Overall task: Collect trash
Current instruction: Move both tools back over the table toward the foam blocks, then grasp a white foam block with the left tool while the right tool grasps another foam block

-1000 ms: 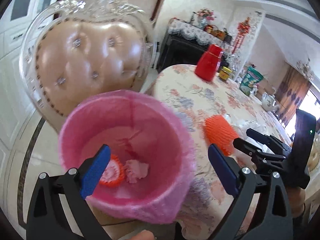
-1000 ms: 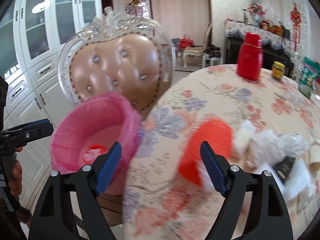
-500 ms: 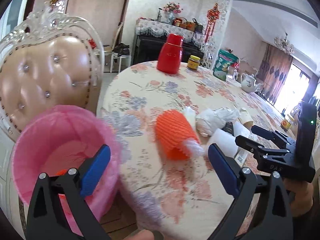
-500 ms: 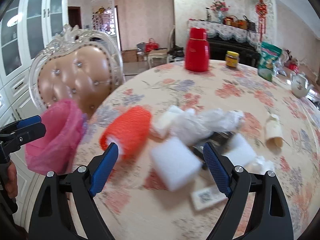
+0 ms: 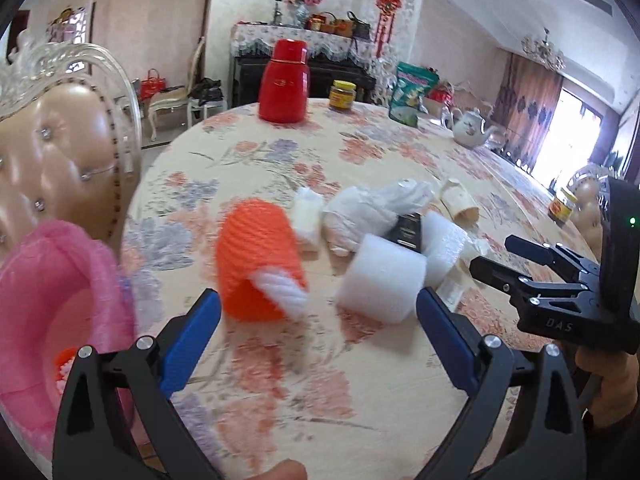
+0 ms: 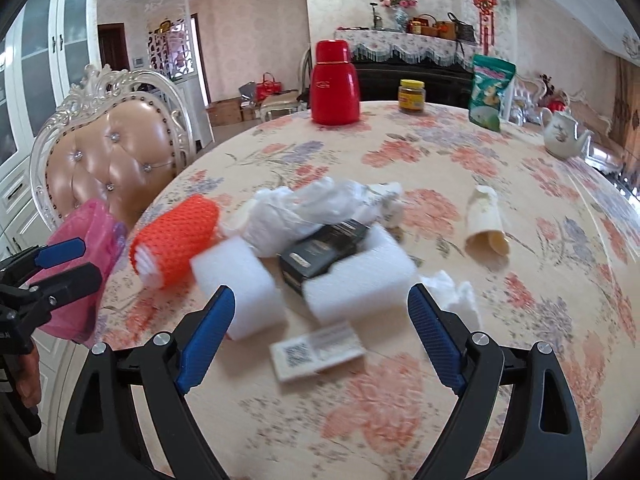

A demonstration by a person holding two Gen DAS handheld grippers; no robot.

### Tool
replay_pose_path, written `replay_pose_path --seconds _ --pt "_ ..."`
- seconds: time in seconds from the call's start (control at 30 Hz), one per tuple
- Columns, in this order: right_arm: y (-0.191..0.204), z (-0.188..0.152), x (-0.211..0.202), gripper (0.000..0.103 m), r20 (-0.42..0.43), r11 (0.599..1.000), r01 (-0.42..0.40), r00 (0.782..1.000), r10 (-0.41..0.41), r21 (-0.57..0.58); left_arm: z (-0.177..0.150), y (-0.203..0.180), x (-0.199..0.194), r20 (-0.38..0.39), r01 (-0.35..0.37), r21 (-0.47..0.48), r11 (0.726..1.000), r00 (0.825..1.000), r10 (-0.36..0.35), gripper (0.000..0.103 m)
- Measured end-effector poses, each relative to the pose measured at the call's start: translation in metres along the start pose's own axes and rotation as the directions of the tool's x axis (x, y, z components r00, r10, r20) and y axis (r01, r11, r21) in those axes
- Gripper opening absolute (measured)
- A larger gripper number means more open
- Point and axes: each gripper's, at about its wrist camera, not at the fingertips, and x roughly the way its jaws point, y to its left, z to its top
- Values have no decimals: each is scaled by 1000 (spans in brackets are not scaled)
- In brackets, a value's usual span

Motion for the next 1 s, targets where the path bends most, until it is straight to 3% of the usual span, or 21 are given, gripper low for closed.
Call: replay_pose_path --seconds 0.37,0.57,0.67,0.77,1.0 --pt "-45 -10 -3 84 -23 999 41 999 -40 34 7 -48 51 -61 44 72 996 997 -40 94" --pt "-60 -10 -2 84 -31 998 43 999 -42 34 11 -58 81 -105 30 107 994 994 -19 94" --pt "-63 -7 -2 84 -32 999 40 999 -39 25 11 -59 93 -131 22 127 992 991 -5 88" --pt "-64 -3 0 84 -33 999 40 999 -40 16 9 -61 103 -161 25 138 990 987 -2 70" --pt "-56 4 8 84 -40 1000 19 999 -20 -19 11 -60 93 -146 31 135 990 989 -11 69"
